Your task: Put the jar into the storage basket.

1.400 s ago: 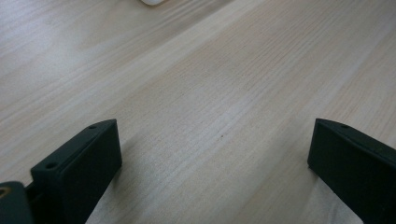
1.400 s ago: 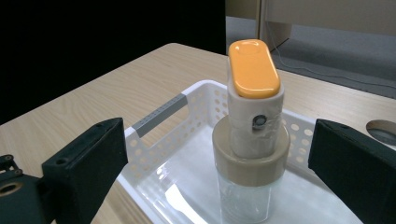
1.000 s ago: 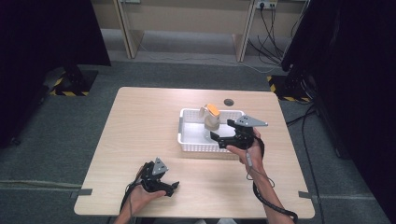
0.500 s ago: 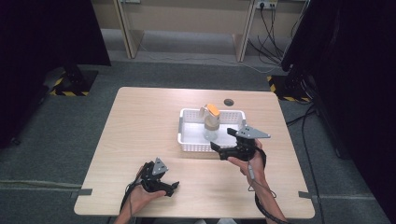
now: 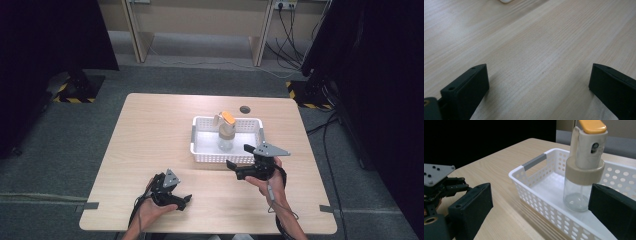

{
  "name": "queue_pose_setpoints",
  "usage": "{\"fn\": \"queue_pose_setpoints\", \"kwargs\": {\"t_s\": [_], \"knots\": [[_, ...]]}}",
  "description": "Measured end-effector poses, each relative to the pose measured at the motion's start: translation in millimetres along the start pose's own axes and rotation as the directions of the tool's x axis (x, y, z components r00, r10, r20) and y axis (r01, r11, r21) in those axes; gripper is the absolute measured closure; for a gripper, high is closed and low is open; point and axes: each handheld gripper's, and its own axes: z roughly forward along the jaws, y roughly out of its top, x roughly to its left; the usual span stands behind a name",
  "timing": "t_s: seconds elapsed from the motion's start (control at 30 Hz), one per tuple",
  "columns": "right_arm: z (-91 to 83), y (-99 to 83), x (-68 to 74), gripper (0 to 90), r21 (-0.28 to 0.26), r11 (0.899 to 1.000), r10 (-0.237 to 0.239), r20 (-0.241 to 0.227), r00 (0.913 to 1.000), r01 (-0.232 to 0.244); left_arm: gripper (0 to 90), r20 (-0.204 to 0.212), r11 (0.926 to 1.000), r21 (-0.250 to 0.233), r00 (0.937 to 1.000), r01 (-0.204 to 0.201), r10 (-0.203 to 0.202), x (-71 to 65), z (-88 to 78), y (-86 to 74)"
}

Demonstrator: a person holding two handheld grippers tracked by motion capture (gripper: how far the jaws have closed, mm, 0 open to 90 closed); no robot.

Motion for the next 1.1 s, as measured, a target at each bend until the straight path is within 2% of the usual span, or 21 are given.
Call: {"fn": "queue_pose_setpoints", "kwargs": {"t_s": [0.7,1.1], "knots": [[-6.0,-17.7,18.1,5.7,0.031,0.999,-0.021,-0.039,0.999,0.022,1.9,0.0,1.0,0.0,1.0,0.0,0.0,0.0,0.0,0.0],[-7.2,-34.7,19.0,5.7,0.069,0.997,-0.016,-0.043,0.999,0.019,1.9,0.0,1.0,0.0,1.0,0.0,0.0,0.0,0.0,0.0]]}}
